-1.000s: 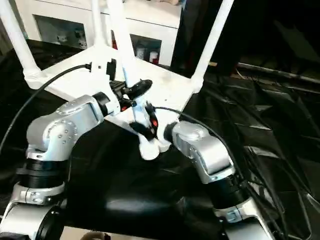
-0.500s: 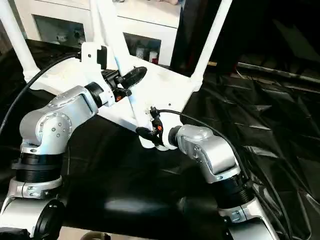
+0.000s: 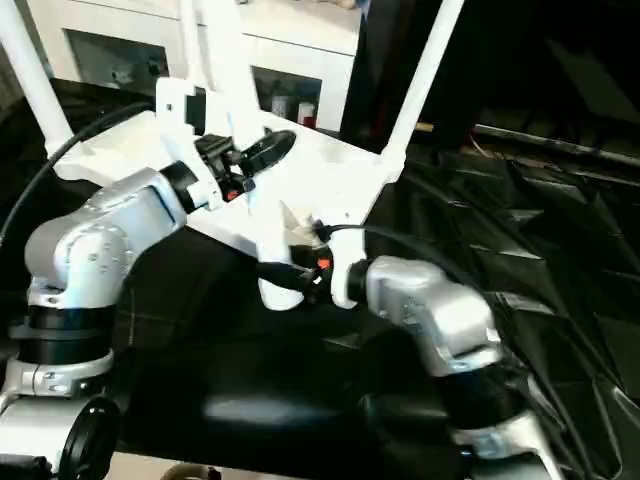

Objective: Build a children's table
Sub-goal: Pick table leg

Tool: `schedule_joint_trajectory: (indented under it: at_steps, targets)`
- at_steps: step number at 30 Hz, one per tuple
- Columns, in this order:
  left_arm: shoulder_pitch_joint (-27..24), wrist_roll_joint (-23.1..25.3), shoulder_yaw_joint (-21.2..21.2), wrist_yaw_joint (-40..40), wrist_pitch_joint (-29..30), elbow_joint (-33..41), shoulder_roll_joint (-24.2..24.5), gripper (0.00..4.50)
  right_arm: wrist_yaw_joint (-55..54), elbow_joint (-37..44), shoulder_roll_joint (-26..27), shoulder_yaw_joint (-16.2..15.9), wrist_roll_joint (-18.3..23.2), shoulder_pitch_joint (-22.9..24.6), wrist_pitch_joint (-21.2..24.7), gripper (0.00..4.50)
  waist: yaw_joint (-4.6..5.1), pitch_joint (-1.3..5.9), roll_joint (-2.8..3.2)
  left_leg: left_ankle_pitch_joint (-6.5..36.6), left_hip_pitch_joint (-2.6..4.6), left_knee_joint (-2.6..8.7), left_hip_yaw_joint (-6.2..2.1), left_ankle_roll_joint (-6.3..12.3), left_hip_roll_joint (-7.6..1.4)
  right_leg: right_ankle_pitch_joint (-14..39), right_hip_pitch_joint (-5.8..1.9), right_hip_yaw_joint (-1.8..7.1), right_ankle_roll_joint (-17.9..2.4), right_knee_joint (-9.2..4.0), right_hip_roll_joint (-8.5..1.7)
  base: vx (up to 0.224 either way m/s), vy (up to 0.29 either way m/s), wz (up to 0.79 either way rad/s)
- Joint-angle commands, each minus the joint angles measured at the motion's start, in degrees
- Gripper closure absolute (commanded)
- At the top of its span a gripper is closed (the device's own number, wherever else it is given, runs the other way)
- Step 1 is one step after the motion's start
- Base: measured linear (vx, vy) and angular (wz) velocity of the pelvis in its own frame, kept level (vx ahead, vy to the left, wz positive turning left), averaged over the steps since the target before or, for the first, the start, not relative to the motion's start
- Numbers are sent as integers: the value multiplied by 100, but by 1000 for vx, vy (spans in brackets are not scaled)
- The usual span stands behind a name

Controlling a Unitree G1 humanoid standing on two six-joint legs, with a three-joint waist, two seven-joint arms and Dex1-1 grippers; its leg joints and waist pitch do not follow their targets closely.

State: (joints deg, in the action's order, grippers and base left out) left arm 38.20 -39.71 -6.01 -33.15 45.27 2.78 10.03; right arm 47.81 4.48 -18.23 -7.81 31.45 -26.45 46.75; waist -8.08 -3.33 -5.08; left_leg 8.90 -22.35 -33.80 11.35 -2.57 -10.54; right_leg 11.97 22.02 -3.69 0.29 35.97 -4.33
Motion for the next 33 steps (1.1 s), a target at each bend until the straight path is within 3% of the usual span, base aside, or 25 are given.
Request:
schedule_joint_trajectory:
  at_steps: [1,5,9,10,15,24,29,32,33]
  targets:
    - [-149,-385,-13,-581,179,116,86,159,459,210,-160,126,243,61,-124,257,9,367,57,1211,181,407,-152,-394,-302,818,-194,288,-822,-430,-438,0,0,0]
    - [-351,-784,-44,-1178,367,219,242,159,795,243,-334,77,308,108,-208,257,7,353,71,1403,203,427,-157,-454,-307,1221,-169,290,-763,-466,-439,0,0,0]
    - [-358,-884,-98,-1223,426,135,279,159,923,245,-392,97,382,108,-204,258,12,340,62,1562,212,444,-169,-503,-316,1428,-157,291,-749,-489,-445,0,0,0]
    - [-349,-919,-120,-1233,420,106,280,188,957,242,-406,97,395,108,-207,258,11,342,62,1565,212,443,-171,-508,-316,1453,-159,292,-743,-487,-450,0,0,0]
    - [-326,-987,-134,-1294,415,16,335,228,1084,234,-480,67,392,127,-248,258,5,354,61,1457,204,437,-171,-497,-314,1364,-168,294,-733,-477,-448,0,0,0]
    - [-228,-759,-151,-933,147,-181,236,260,1128,223,-532,17,303,149,-338,259,0,369,49,1293,194,417,-163,-443,-307,1127,-189,291,-774,-455,-445,0,0,0]
    - [-207,-588,-90,-680,44,-100,175,261,1030,236,-546,-58,78,188,-610,259,0,366,40,1264,190,416,-161,-429,-315,1100,-189,289,-785,-452,-443,0,0,0]
    - [-99,-150,79,-267,-54,-157,206,262,927,169,-468,-20,110,139,-551,259,2,364,38,1315,205,412,-161,-429,-313,1177,-177,291,-751,-459,-439,0,0,0]
    - [-38,150,207,-43,-142,-181,246,262,824,142,-408,20,131,91,-486,203,2,360,41,1355,203,417,-165,-432,-312,1277,-178,290,-732,-474,-445,0,0,0]
